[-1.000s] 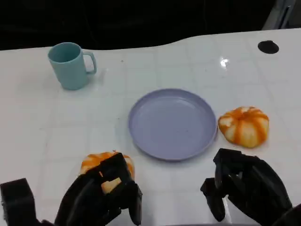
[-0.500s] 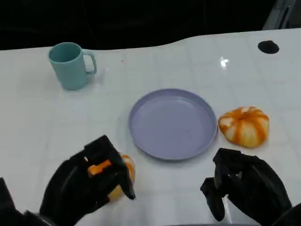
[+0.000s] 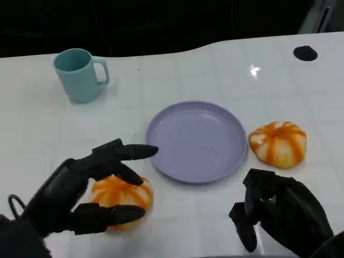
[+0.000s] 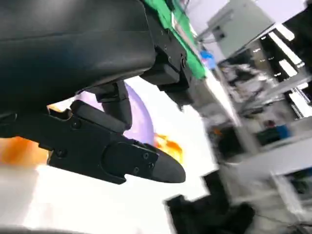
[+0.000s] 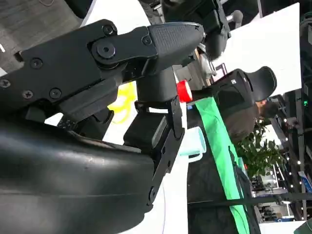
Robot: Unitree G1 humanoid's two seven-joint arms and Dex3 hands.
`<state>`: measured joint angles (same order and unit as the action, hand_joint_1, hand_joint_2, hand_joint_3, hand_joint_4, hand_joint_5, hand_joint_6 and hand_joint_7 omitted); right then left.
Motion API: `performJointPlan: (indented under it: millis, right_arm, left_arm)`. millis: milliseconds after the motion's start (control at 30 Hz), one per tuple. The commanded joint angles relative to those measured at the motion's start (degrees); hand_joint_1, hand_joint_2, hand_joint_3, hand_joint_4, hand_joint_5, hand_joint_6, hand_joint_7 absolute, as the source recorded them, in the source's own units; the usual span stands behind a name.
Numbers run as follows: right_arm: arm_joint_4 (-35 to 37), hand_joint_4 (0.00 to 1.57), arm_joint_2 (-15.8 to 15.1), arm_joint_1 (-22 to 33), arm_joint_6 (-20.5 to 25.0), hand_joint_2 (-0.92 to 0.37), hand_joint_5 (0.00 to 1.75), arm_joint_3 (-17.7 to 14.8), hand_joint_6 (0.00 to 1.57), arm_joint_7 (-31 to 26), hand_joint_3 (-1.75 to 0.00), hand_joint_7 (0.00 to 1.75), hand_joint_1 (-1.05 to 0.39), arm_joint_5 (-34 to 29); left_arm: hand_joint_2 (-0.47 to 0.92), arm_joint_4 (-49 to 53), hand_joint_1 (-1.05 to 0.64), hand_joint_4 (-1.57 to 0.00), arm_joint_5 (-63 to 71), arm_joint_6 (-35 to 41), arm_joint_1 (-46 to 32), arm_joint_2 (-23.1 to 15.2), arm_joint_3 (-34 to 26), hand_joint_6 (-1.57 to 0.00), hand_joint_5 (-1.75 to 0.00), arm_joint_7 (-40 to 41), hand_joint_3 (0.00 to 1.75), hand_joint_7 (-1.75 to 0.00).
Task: Grasp the bread from the table and place it into the plate.
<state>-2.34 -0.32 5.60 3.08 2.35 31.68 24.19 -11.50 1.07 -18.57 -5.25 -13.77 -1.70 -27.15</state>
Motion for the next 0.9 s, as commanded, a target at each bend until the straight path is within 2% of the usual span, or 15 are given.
performJointPlan:
  millis: [33, 133, 267, 400, 533, 767, 900]
  right_arm:
    - [-0.1, 1.19, -0.5, -0.1, -0.4, -0.92, 1.66, -0.4, 1.01, 0.0, -0.31, 1.52, -0.94, 0.1]
    - [-0.2, 1.19, -0.4, 0.0, -0.6, -0.92, 1.66, -0.2, 1.02, -0.4, -0.32, 1.52, -0.95, -0.3]
    - [-0.5, 1.19, -0.3, 0.3, -0.7, -0.92, 1.65, 0.1, 1.02, -0.6, -0.32, 1.51, -0.95, -0.4]
    - [-0.6, 1.19, -0.4, 0.3, -0.5, -0.92, 1.65, -0.1, 1.02, -0.7, -0.32, 1.51, -0.96, -0.1]
    - [-0.9, 1.19, -0.6, 0.3, 0.0, -0.92, 1.65, -0.3, 1.02, -0.6, -0.32, 1.5, -0.95, 0.2]
    - [-1.0, 1.18, -0.7, 0.6, 0.0, -0.92, 1.67, -0.2, 1.02, -0.4, -0.32, 1.5, -0.95, 0.2]
    - [-1.5, 1.19, -0.7, 1.0, 0.3, -0.92, 1.66, -0.3, 1.02, -0.7, -0.31, 1.5, -0.95, 0.3]
  left_arm:
    - [0.92, -5.4, -0.66, -0.13, 8.9, 2.4, -1.2, -5.3, -0.1, -0.27, -0.86, 1.8, 0.05, -0.12]
    - [0.92, -9.2, -0.69, -0.19, 17.5, 4.6, -1.8, -9.1, 0.0, -0.28, -0.6, 2.0, 0.05, -0.04]
    - [0.92, -13.0, -0.7, -0.29, 26.5, 7.4, -2.0, -11.8, 1.1, -0.3, -0.41, 2.0, 0.01, -0.01]
    - [0.92, -14.1, -0.72, -0.3, 33.7, 12.0, -0.3, -13.8, 4.4, -0.3, -0.37, -0.4, 0.04, -0.01]
    - [0.92, -13.7, -0.73, -0.35, 40.4, 14.3, 1.8, -14.2, 7.7, -0.32, -0.36, 0.0, 0.03, -0.01]
    - [0.92, -8.5, -0.71, -0.4, 48.1, 17.6, 6.5, -12.6, 13.1, -0.31, -0.26, 1.0, 0.01, 0.0]
    - [0.92, -0.8, -0.71, -0.4, 52.4, 20.2, 11.1, -10.8, 17.5, -0.31, -0.25, 1.8, 0.01, 0.0]
